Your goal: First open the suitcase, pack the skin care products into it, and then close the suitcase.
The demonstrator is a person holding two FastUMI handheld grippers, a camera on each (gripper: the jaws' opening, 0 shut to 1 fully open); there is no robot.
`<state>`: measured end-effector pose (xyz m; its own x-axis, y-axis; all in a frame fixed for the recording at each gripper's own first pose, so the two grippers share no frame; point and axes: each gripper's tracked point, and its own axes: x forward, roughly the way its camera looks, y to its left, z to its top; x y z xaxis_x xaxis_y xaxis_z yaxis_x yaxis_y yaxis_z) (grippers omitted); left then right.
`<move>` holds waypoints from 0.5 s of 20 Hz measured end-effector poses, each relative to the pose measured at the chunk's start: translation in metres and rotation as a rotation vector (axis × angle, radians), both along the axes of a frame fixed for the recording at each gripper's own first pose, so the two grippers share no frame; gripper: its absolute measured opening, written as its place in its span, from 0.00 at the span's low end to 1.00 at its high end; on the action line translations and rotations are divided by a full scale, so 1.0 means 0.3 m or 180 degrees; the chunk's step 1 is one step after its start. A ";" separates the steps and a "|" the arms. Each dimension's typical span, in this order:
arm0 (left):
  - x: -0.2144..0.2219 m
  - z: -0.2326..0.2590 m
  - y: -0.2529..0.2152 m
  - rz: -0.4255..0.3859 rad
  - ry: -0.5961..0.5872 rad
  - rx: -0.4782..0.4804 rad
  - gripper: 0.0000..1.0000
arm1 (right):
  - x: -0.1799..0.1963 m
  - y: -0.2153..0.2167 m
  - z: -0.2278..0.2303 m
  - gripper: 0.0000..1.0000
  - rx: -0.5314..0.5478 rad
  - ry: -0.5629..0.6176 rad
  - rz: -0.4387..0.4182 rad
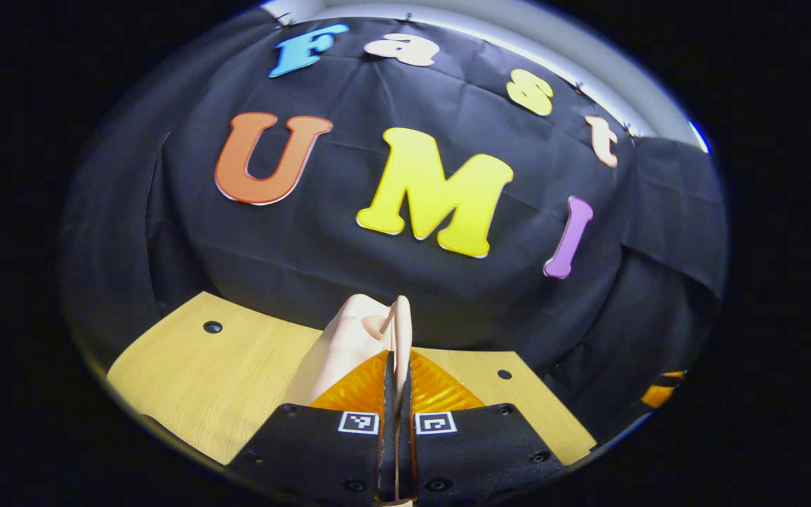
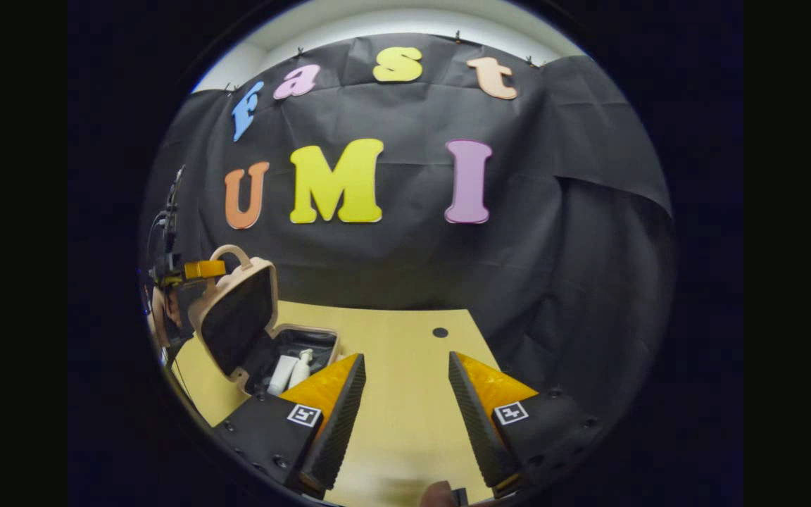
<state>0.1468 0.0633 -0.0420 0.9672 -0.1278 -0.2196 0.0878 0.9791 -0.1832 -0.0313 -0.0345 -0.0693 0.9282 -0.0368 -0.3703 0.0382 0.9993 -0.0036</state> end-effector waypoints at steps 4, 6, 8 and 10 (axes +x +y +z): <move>0.032 -0.126 -0.180 -0.0110 0.0093 0.0317 0.05 | -0.050 -0.164 -0.020 0.71 0.0026 0.0037 -0.0249; 0.060 -0.219 -0.278 -0.0221 0.0213 0.0541 0.05 | -0.076 -0.244 -0.027 0.71 -0.0017 0.0058 -0.0380; 0.060 -0.306 -0.374 -0.0322 0.0335 0.0807 0.05 | -0.100 -0.321 -0.037 0.71 -0.0025 0.0088 -0.0520; 0.054 -0.393 -0.439 -0.0409 0.0480 0.1008 0.05 | -0.123 -0.393 -0.054 0.71 -0.0032 0.0124 -0.0660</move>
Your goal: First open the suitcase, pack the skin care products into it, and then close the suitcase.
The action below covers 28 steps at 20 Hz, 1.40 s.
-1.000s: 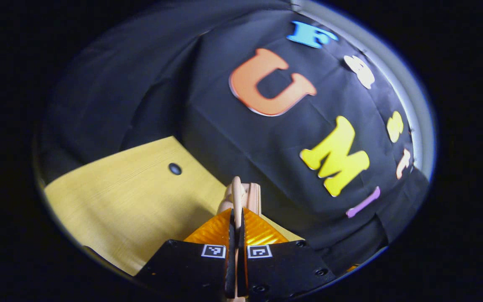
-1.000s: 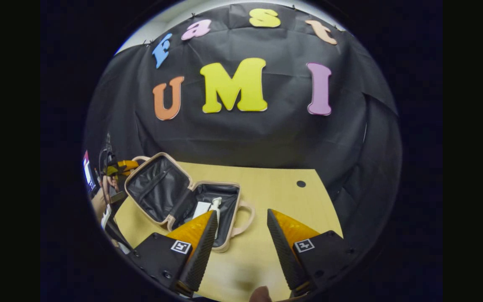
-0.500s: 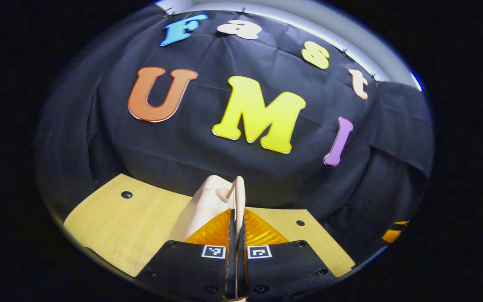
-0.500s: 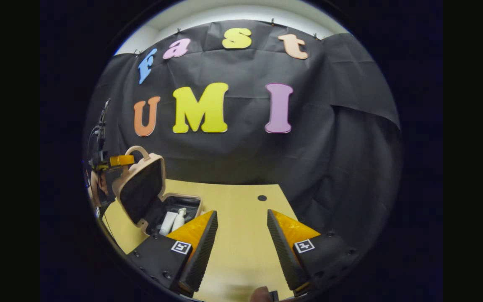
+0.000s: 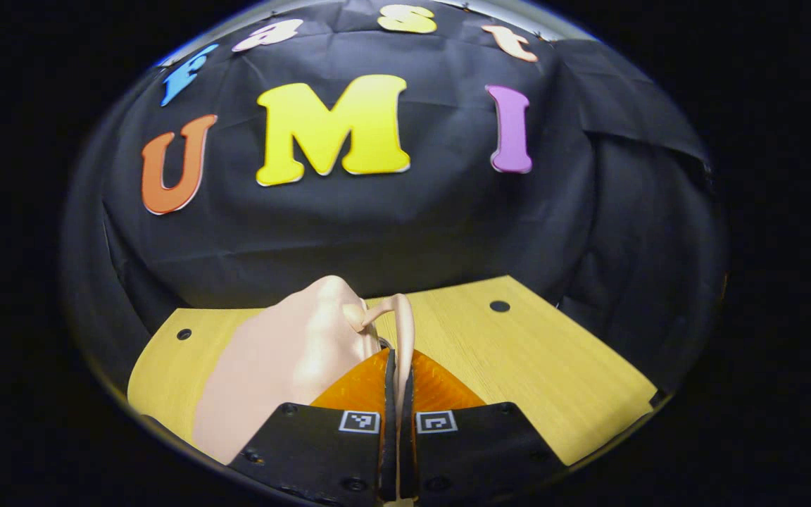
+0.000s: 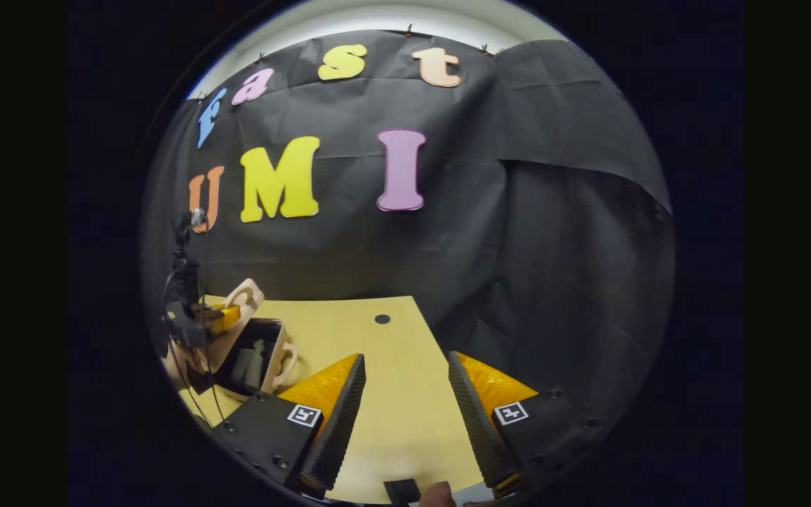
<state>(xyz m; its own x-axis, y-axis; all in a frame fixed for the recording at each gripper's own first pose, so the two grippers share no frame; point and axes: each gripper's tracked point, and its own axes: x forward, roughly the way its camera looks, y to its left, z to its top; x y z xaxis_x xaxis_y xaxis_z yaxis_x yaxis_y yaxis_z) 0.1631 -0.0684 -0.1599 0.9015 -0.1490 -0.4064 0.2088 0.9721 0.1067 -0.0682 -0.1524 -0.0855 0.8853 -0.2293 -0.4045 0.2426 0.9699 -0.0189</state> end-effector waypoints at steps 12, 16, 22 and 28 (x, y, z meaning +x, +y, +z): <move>0.014 -0.272 -0.081 -0.0027 0.0436 0.0620 0.11 | -0.025 -0.138 -0.056 0.71 0.0010 0.0124 -0.0222; -0.009 -0.312 -0.108 -0.0175 0.0649 0.0820 0.31 | 0.017 -0.102 -0.056 0.71 0.0069 0.0093 -0.0115; -0.084 -0.222 -0.173 -0.0237 0.0674 0.0467 0.92 | 0.076 -0.020 -0.015 0.71 -0.0029 -0.0004 0.0138; -0.160 0.161 -0.158 -0.0112 -0.0076 -0.0358 0.91 | 0.168 0.120 0.105 0.74 -0.0203 -0.0266 0.0334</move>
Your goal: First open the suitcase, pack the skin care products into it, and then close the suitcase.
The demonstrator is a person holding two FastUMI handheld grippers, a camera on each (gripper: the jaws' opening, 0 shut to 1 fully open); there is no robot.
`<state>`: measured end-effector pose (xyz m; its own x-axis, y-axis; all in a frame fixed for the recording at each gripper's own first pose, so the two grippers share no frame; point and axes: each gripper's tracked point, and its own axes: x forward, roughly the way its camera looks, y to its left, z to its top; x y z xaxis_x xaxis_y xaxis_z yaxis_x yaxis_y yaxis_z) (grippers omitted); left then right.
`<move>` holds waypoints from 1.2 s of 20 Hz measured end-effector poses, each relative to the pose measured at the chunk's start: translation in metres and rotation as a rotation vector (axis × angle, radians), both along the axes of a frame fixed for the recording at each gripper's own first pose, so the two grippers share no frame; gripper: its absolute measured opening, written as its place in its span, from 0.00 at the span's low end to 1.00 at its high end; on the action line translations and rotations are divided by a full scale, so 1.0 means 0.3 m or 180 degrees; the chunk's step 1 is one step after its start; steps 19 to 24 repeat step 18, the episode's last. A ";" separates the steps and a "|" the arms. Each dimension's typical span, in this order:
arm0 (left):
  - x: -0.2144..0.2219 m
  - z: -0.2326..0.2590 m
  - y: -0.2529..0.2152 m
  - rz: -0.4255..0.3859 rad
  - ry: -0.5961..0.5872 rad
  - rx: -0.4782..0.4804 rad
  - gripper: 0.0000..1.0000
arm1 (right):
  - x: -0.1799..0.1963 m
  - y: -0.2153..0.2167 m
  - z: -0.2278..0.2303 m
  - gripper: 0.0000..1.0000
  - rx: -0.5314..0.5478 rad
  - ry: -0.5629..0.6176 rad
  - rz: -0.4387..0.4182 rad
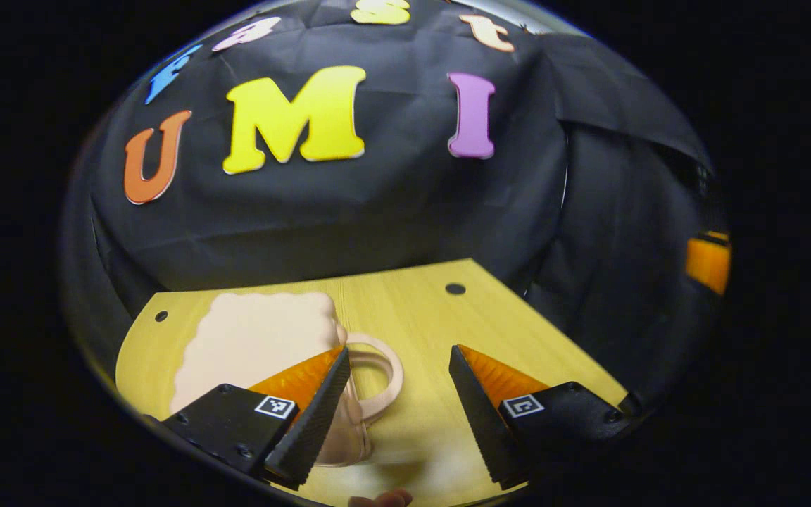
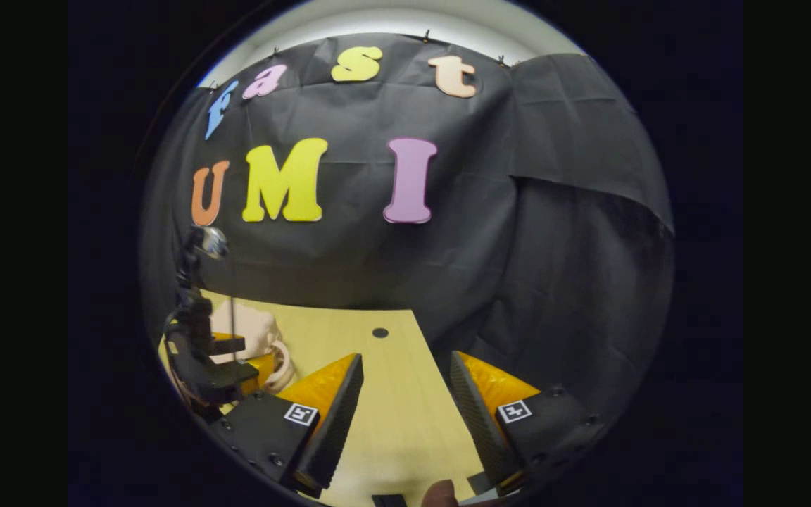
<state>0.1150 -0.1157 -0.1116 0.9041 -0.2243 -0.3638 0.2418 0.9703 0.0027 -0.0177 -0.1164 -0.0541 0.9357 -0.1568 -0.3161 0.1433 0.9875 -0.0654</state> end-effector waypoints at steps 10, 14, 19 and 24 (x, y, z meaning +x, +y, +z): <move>-0.074 0.595 0.398 0.0777 -0.1203 -0.0131 0.96 | 0.166 0.376 0.370 0.75 0.0182 -0.0827 0.0428; -0.134 0.652 0.475 0.1001 -0.1316 -0.0142 0.96 | 0.153 0.509 0.446 0.73 0.0281 -0.1081 0.0525; -0.198 0.680 0.492 0.1012 -0.1406 -0.0110 0.96 | 0.135 0.563 0.459 0.75 0.0297 -0.1126 0.0611; -0.198 0.680 0.492 0.1012 -0.1406 -0.0110 0.96 | 0.135 0.563 0.459 0.75 0.0297 -0.1126 0.0611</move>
